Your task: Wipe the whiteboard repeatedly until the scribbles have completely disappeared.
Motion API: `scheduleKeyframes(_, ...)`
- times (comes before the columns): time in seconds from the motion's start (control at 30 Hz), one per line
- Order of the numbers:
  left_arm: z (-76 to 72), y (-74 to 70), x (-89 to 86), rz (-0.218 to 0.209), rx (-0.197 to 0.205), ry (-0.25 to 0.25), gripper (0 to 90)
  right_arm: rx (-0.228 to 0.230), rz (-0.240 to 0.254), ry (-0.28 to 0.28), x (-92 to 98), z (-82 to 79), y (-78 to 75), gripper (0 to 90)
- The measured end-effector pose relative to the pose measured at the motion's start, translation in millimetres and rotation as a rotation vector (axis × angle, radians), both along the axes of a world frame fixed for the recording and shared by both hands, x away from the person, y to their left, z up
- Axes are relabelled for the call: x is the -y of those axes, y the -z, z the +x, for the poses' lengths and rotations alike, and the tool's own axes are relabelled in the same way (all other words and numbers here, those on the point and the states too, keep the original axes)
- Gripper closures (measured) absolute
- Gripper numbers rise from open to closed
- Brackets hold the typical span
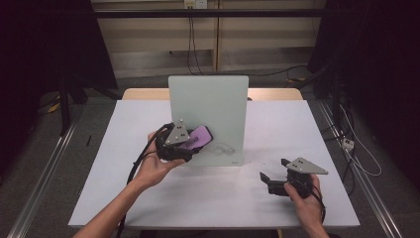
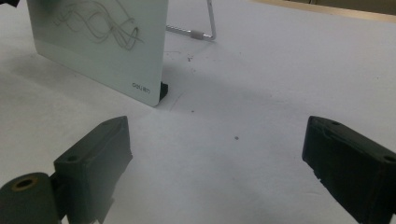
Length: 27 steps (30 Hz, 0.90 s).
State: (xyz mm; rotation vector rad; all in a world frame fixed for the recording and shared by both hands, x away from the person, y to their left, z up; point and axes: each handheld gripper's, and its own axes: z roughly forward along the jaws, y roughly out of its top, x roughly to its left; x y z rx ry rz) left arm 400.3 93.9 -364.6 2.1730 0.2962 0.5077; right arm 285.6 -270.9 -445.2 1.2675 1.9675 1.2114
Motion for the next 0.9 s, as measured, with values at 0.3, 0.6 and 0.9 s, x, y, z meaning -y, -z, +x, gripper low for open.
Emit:
scheduleKeyframes(0.3, -4.3, 13.2, 11.7, 0.025, -0.004, 0.022, 40.8, 0.0, -0.002, -0.002, -1.0, 0.3, -0.1, 8.1)
scheduleKeyframes(0.6, -8.1, 25.7, 23.5, 0.076, -0.026, 0.058, 40.7, 0.001, -0.001, -0.001, -0.2, 0.1, 0.0, 8.0)
scheduleKeyframes(0.9, -13.3, 43.5, 31.7, 0.142, -0.057, 0.102, 40.7, 0.0, -0.001, -0.003, -0.8, 0.4, 0.1, 8.0)
